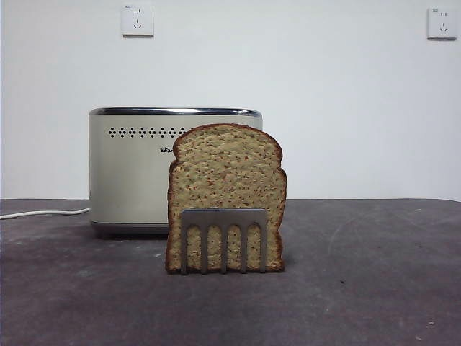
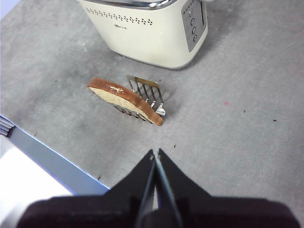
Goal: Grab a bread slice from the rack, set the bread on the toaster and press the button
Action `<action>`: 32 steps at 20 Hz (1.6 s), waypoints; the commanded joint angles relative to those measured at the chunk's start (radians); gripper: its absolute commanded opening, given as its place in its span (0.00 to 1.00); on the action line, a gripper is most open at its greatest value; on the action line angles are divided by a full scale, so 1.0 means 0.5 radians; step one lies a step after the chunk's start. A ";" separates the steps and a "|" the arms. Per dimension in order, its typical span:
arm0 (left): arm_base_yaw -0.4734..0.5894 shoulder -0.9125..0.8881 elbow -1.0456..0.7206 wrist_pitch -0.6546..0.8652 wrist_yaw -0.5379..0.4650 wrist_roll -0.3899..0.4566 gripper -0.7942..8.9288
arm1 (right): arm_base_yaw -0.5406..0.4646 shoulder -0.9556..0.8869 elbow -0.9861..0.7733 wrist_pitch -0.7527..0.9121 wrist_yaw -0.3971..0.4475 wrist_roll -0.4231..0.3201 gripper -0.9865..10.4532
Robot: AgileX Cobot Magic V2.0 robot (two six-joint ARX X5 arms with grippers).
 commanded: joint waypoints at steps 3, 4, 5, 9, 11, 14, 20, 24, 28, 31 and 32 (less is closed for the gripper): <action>-0.288 0.489 0.278 0.011 -0.218 0.225 0.75 | 0.005 0.039 0.004 -0.002 -0.003 -0.014 0.08; -0.359 0.600 0.331 0.008 -0.298 0.282 0.75 | 0.005 0.046 0.004 -0.002 -0.004 -0.014 0.08; -0.431 0.704 0.378 0.006 -0.372 0.334 0.75 | 0.005 0.050 0.004 -0.002 -0.004 -0.014 0.08; -0.661 1.061 0.497 0.043 -0.677 0.528 0.75 | 0.005 0.062 0.004 -0.002 -0.003 -0.015 0.08; -0.736 1.209 0.506 0.126 -0.720 0.569 0.75 | 0.005 0.071 0.004 -0.002 -0.004 -0.015 0.08; -0.813 1.393 0.506 0.218 -0.764 0.610 0.75 | 0.005 0.077 0.004 -0.002 -0.004 -0.015 0.08; -0.850 1.633 0.506 0.233 -0.768 0.640 0.61 | 0.005 0.080 0.004 -0.002 -0.004 -0.015 0.08; -0.851 1.650 0.506 0.232 -0.766 0.640 0.24 | 0.005 0.080 0.004 -0.002 -0.003 -0.015 0.08; -0.851 1.650 0.506 0.219 -0.765 0.639 0.07 | 0.005 0.080 0.004 -0.002 -0.004 -0.015 0.08; -0.851 1.650 0.506 0.218 -0.764 0.637 0.07 | 0.005 0.080 0.004 -0.002 -0.004 -0.015 0.08; -0.851 1.650 0.506 0.218 -0.764 0.631 0.07 | 0.005 0.080 0.004 -0.002 -0.004 -0.015 0.08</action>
